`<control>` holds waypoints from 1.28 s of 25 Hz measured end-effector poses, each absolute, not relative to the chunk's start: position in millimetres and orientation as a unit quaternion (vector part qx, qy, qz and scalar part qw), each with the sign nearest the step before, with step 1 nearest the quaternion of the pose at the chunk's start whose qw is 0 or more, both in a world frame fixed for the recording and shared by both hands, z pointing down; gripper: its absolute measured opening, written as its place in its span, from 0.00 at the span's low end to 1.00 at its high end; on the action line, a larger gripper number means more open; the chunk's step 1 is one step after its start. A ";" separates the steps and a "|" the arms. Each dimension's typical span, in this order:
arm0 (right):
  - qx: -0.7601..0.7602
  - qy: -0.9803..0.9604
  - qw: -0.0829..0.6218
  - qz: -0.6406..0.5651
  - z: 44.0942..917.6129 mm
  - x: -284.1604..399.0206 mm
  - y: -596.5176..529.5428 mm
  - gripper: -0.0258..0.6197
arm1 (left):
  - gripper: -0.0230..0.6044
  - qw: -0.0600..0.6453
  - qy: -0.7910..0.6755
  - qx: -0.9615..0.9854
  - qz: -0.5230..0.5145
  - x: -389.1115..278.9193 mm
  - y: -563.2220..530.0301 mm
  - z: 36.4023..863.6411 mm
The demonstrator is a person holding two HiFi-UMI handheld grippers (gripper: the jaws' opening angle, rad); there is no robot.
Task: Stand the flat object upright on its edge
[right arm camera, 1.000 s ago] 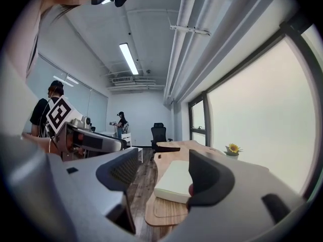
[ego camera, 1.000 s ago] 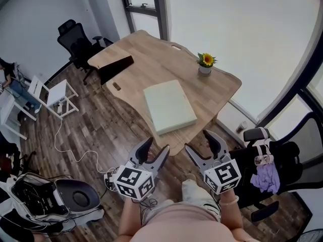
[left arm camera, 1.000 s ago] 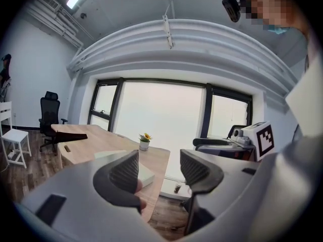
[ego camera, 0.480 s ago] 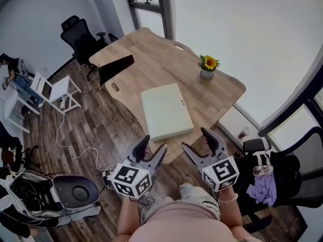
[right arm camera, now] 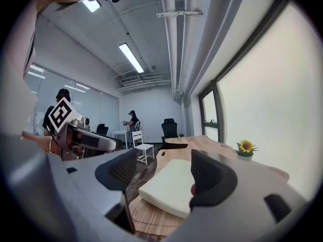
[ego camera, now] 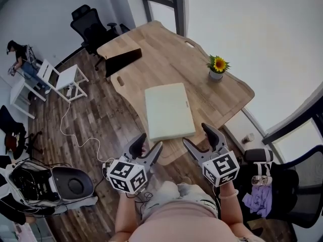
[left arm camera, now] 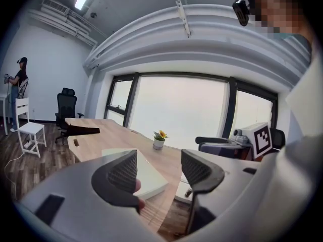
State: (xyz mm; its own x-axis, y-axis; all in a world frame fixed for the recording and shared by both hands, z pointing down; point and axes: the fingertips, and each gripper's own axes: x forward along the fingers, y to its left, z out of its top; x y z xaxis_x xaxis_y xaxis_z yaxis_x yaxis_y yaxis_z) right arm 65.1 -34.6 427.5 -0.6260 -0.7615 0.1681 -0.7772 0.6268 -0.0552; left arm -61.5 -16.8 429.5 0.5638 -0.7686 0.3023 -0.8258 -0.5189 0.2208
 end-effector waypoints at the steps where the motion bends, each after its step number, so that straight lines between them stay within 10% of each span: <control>1: 0.427 -0.900 0.066 0.061 429.2 63.5 -39.0 0.55 | 0.44 0.172 -0.461 0.867 0.083 -63.0 -19.8 430.4; 32: 0.452 -0.871 0.133 0.138 492.9 16.1 -190.6 0.55 | 0.44 0.294 -0.423 0.852 0.096 -143.9 -167.5 500.5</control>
